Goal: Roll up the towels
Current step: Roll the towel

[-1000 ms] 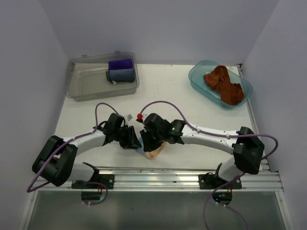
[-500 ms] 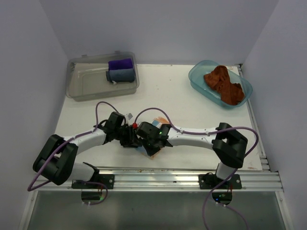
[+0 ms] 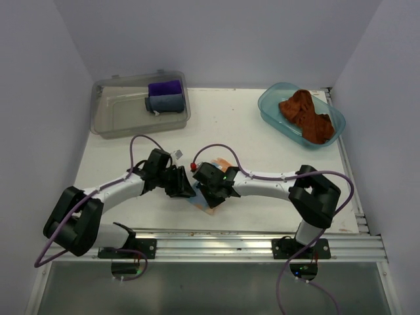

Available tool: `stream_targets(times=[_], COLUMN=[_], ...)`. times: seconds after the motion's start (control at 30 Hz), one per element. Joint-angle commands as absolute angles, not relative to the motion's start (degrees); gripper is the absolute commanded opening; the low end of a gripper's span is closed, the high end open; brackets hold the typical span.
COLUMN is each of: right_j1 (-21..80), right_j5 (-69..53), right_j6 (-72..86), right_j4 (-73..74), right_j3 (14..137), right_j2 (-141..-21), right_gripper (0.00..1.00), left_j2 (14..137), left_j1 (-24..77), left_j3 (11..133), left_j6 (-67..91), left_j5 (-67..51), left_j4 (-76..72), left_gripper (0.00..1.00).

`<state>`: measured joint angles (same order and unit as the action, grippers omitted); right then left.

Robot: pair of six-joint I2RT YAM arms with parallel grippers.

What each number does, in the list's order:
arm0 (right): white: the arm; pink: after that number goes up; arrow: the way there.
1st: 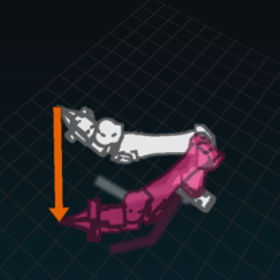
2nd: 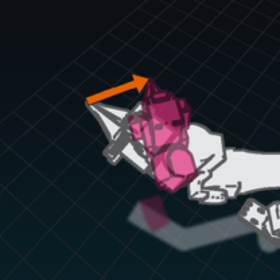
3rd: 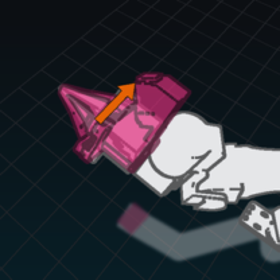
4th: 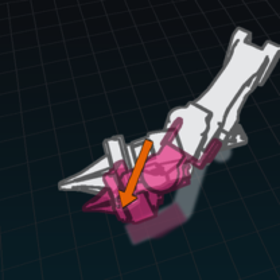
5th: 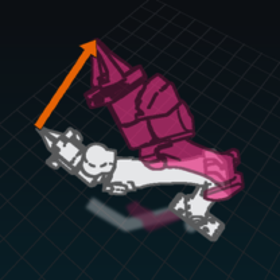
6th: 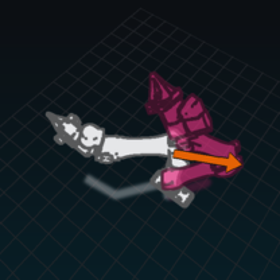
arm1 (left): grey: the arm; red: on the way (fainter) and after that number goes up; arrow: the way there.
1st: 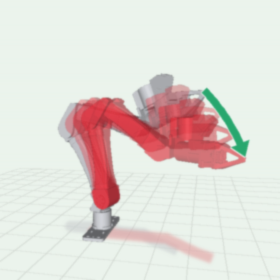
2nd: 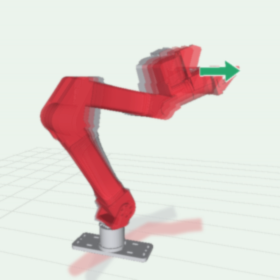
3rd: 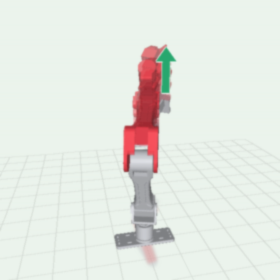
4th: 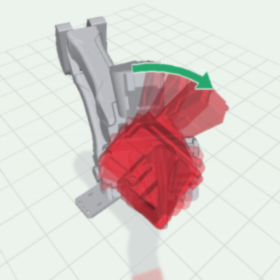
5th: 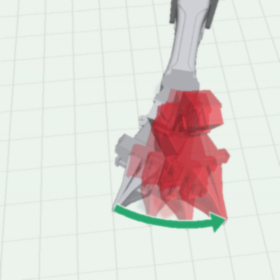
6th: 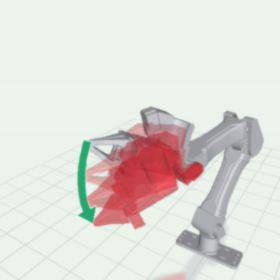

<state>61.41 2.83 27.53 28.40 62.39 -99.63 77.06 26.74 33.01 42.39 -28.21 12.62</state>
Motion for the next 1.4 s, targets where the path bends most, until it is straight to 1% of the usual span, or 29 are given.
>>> stream_targets(times=[0.0,0.17,0.4,0.53,0.6,0.67,0.7,0.8,1.07,1.17,1.37], right_j1=[61.00,61.00,60.91,61.17,62.13,63.19,64.41,67.22,73.91,74.44,74.44], right_j5=[2.73,2.02,2.28,3.25,5.00,7.11,9.56,14.13,21.00,23.90,25.66], right_j6=[26.46,26.89,27.42,27.16,26.72,25.93,25.49,23.65,15.21,13.36,11.78], right_j4=[25.41,24.08,23.90,25.05,25.57,25.58,25.75,26.19,22.42,21.53,18.46], right_j3=[60.82,59.50,58.89,59.15,59.41,59.41,59.59,60.47,61.09,61.00,59.06], right_j2=[-100.11,-99.93,-98.80,-96.52,-95.11,-92.64,-92.03,-90.97,-94.39,-96.41,-98.96], right_gripper=[0.09,0.08,0.08,0.09,0.18,0.30,0.40,0.48,0.50,0.50,0.52], left_j2=[74.53,76.20,84.10,85.69,85.43,85.08,84.99,84.90,85.34,85.34,84.99], left_j1=[26.81,26.81,26.72,26.72,26.72,26.81,26.72,26.81,26.72,26.72,26.72], left_j3=[35.33,35.25,35.16,34.98,35.07,35.07,34.98,35.16,35.16,35.24,35.51], left_j6=[42.54,43.77,44.30,44.56,44.74,44.74,44.74,44.65,44.47,44.38,44.12], left_j5=[-30.58,-30.50,-29.27,-29.35,-29.18,-28.92,-28.83,-28.48,-28.48,-28.56,-28.39], left_j4=[11.87,8.80,4.49,3.69,4.13,4.92,5.18,5.89,6.15,6.33,6.85], left_gripper=[0.37,0.38,0.36,0.36,0.36,0.36,0.36,0.36,0.36,0.36,0.36])
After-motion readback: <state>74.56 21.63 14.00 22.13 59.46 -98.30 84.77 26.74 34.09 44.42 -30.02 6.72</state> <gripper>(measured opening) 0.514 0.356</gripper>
